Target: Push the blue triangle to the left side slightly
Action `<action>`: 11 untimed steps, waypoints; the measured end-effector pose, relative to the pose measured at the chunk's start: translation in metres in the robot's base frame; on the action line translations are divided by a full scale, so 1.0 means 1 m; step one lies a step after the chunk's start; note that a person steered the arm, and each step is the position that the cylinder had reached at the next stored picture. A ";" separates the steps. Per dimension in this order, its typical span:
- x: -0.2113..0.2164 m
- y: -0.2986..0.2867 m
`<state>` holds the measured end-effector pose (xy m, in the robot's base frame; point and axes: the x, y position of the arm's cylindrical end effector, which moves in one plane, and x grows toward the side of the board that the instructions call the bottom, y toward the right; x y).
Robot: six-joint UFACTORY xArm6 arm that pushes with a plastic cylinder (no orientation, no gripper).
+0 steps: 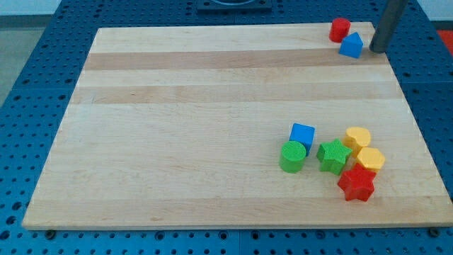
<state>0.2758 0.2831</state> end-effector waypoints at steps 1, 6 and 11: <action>0.000 0.000; 0.000 -0.008; 0.000 -0.027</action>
